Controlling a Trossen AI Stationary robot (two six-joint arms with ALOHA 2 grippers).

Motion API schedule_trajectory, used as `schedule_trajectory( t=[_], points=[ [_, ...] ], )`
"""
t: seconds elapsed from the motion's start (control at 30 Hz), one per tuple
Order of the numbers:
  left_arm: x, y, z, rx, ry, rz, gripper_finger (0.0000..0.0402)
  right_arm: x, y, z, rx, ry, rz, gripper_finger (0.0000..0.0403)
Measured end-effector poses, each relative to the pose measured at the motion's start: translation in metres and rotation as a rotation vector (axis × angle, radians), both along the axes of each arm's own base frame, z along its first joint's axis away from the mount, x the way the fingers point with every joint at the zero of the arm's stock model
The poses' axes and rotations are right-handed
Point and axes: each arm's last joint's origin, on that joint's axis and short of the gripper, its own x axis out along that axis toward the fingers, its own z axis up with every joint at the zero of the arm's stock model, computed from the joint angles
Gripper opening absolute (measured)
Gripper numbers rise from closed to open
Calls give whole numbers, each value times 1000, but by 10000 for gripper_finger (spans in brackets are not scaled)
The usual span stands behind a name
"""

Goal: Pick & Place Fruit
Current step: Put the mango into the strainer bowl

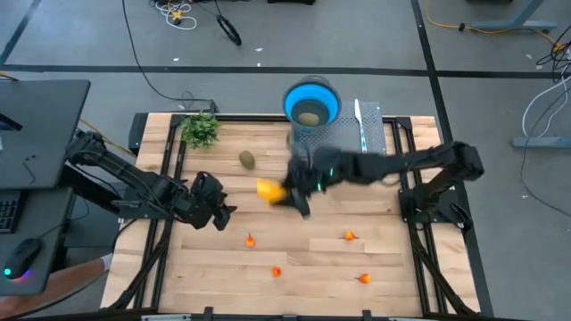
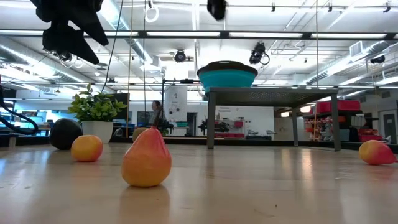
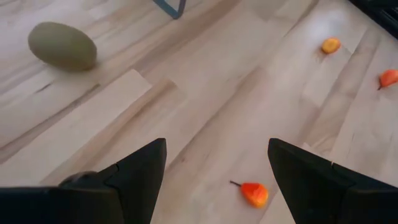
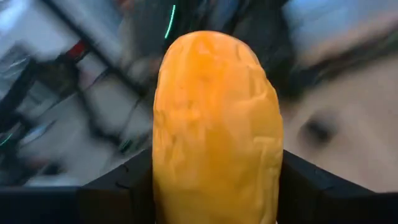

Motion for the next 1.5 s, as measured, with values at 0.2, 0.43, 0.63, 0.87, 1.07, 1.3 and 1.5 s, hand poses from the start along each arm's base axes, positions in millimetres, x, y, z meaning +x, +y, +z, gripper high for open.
schedule_trajectory(
  t=[0.2,0.43,0.63,0.87,1.07,1.3,1.5],
  points=[
    [1,0,1,11,-25,19,293,-15,-64,68,-330,33,-236,238],
    [6,2,5,24,-104,76,293,-48,-137,78,-606,259,-339,238],
    [14,12,10,20,-180,163,293,-55,-184,54,-688,448,-415,239],
    [23,27,15,5,-244,251,293,-53,-224,23,-652,585,-450,239],
    [27,37,17,1,-269,297,293,-60,-249,4,-585,681,-484,239],
    [28,43,17,-6,-266,317,293,-68,-262,-8,-499,708,-479,245],
    [29,44,17,-4,-265,323,293,-70,-262,-22,-481,749,-464,251]
  ],
)
